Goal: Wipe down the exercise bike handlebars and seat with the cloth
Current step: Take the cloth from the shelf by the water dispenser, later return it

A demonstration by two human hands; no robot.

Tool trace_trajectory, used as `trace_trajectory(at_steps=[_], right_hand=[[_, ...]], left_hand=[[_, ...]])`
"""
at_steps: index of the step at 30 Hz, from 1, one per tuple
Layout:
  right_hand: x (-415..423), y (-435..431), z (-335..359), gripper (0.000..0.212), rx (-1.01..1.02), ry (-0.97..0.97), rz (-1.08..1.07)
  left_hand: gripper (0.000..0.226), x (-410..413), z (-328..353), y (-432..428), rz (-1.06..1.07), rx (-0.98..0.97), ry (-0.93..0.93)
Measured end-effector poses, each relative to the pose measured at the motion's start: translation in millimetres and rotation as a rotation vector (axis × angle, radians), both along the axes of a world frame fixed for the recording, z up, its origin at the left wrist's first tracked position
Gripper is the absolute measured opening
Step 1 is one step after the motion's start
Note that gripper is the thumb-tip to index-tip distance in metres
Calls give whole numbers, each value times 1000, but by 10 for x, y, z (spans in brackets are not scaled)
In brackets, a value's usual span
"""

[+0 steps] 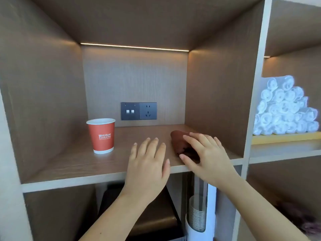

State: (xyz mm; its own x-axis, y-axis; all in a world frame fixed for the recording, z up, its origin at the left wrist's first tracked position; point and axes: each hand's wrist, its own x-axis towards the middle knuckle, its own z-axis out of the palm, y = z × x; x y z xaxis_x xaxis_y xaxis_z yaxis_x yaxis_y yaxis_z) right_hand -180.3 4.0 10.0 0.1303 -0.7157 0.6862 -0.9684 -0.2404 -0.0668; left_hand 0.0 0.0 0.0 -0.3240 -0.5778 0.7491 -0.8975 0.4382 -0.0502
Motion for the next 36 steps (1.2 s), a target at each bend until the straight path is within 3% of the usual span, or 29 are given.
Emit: trace_trajectory(at_steps=[7, 16, 22, 25, 29, 32, 36], right_hand=[[-18, -300, 176, 55, 226, 10, 123], [-92, -88, 124, 44, 204, 7, 380], [-157, 53, 268, 44, 465, -48, 500], [-13, -5, 419, 55, 505, -111, 464], [275, -237, 530, 78, 690, -1, 173], [323, -349, 448, 73, 762, 58, 133], [246, -290, 342, 62, 641, 85, 210]], left_hand=[[42, 44, 0, -159, -25, -21, 16], [47, 130, -56, -128, -49, -38, 30], [48, 192, -59, -100, -47, -34, 53], [48, 204, -62, -91, -45, -35, 61], [47, 233, -63, -93, -38, -26, 75], [46, 264, -74, -105, -28, -27, 82], [46, 277, -96, -95, -26, -28, 97]])
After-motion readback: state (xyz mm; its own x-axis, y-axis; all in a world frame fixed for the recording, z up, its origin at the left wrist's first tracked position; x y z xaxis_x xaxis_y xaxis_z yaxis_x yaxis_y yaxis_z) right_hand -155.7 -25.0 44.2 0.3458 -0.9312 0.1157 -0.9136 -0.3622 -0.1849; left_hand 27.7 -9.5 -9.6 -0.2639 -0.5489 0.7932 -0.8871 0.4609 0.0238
